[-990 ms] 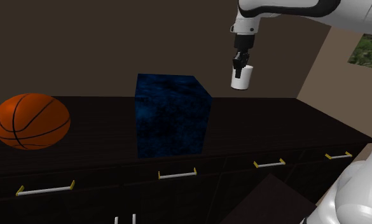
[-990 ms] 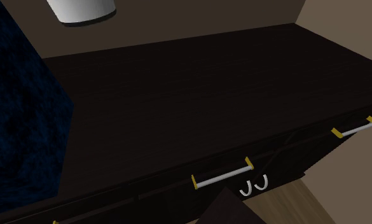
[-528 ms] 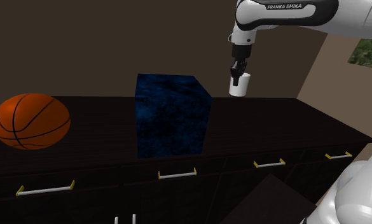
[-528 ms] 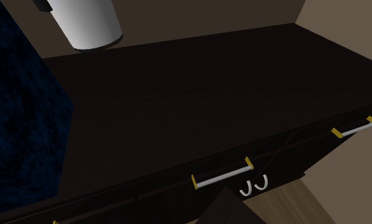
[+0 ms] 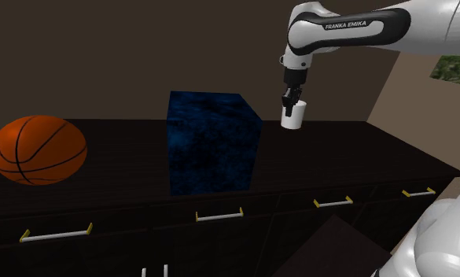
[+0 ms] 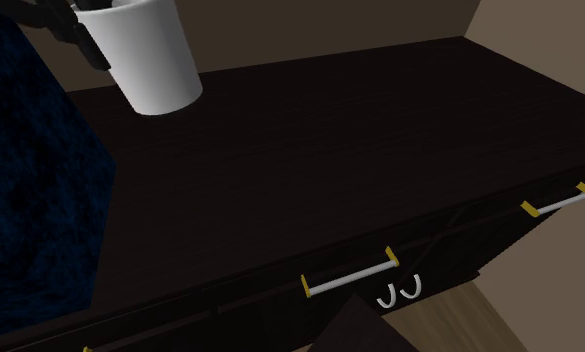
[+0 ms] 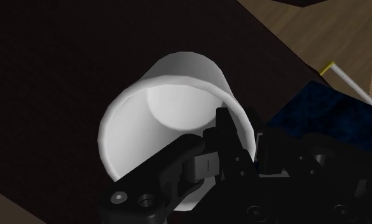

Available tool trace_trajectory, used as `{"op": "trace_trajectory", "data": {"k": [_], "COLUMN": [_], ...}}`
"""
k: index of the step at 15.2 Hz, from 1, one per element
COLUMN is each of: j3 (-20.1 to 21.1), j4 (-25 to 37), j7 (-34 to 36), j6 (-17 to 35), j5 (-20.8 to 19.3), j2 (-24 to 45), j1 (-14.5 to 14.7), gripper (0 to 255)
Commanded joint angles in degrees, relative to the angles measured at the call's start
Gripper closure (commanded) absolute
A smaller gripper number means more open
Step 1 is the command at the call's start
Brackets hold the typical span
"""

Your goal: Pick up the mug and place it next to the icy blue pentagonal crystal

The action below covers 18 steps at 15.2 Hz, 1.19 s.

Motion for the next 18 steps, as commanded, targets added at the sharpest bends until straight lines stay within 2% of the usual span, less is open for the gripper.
{"op": "trace_trajectory", "data": {"k": [1,18], "j3": [0.0,-0.3], "j4": [-2.0,-13.8], "j7": [0.2,1.3], "j6": [1.8,14.7], "j5": [-0.1,-0.3], "j2": [-0.2,0.9], "j1": [0.0,-0.2], "gripper": [255,255]}}
